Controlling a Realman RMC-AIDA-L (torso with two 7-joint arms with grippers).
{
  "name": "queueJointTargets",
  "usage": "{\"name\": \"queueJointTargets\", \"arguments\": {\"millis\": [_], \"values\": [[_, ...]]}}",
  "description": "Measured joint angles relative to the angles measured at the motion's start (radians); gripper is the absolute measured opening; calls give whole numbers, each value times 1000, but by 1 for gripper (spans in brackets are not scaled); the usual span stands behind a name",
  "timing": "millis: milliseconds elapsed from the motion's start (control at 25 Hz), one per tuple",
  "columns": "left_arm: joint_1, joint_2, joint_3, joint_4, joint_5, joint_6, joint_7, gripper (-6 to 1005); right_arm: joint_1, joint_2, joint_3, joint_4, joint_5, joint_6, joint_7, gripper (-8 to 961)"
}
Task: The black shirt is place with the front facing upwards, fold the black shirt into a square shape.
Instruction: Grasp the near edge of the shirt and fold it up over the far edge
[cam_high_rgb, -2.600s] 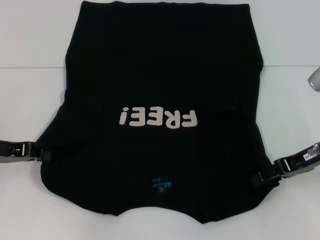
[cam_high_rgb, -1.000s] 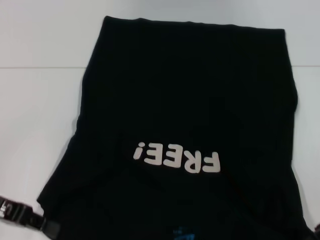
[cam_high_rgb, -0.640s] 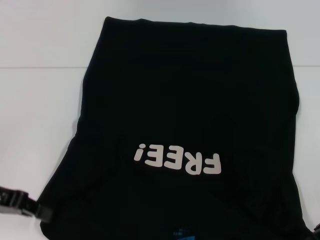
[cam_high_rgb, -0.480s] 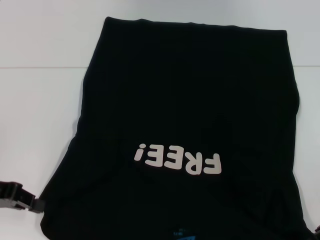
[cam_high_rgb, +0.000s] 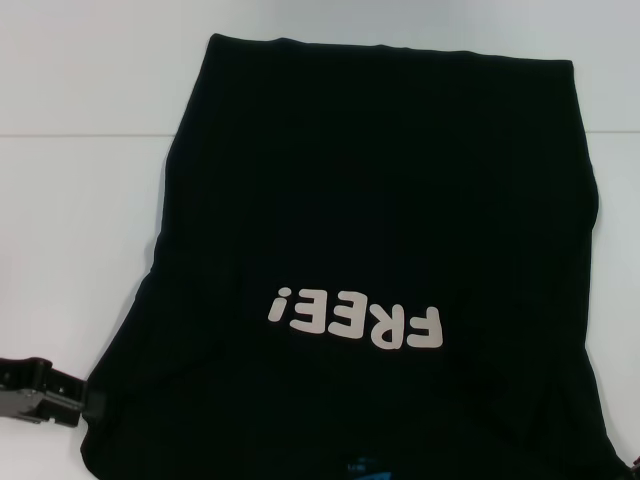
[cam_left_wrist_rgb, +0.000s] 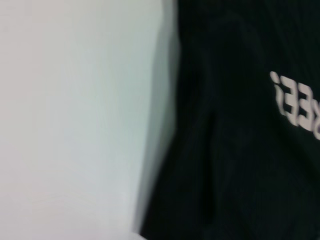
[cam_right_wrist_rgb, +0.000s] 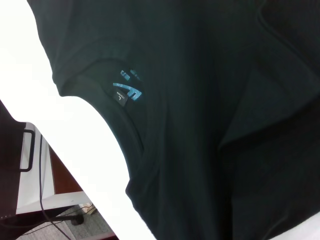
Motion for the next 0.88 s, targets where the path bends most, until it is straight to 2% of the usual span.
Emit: {"name": "queueJointTargets", "arguments": {"millis": [480, 520, 880], "values": [[-1, -9, 16, 3, 36, -58, -11, 669, -6, 10, 4, -2, 1, 6, 0, 59], [-3, -13, 16, 0, 36, -58, -8, 897, -6, 10, 5, -2, 1, 6, 0, 59], [-15, -28, 35, -2, 36, -53, -8, 907, -6, 10, 6, -4, 1, 11, 0, 66]]}}
